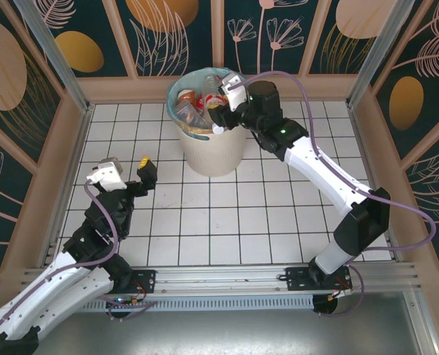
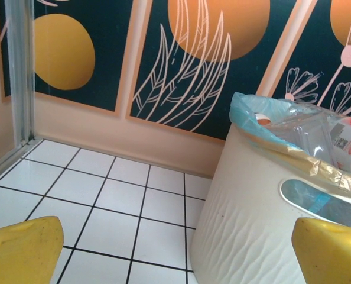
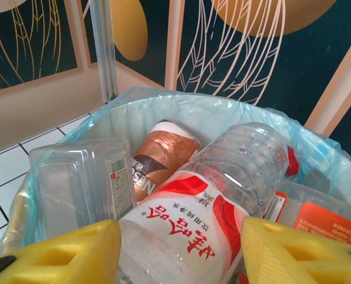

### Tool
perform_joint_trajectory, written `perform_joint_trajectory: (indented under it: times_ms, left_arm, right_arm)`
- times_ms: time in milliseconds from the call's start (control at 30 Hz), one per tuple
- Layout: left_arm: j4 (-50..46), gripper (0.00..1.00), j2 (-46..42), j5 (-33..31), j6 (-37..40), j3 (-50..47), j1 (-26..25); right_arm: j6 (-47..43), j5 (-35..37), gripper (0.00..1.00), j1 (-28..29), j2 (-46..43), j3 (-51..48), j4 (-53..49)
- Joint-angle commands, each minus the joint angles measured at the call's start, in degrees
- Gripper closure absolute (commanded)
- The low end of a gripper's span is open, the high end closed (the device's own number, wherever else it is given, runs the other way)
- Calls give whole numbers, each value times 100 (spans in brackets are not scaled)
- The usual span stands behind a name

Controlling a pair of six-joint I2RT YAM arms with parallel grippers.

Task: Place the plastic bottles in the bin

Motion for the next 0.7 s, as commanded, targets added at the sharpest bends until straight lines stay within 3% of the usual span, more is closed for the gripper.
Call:
perform_joint_trajectory:
  times_ms: [0, 267, 400, 667]
  left_arm:
    - [-68, 1, -72, -219, -118, -56, 5]
    - [-41, 1, 13, -237, -140, -47, 12]
    - [-41, 1, 10, -279, -143, -34, 8]
    - [7, 1, -39, -338, -157, -133, 8]
  right_arm:
    - [-19, 417, 44, -154, 289, 159, -530]
    - [200, 97, 42, -207, 713, 776, -887]
    - [396, -250, 37, -120, 502, 967, -788]
    - [-91, -590, 27, 43, -785, -323, 50]
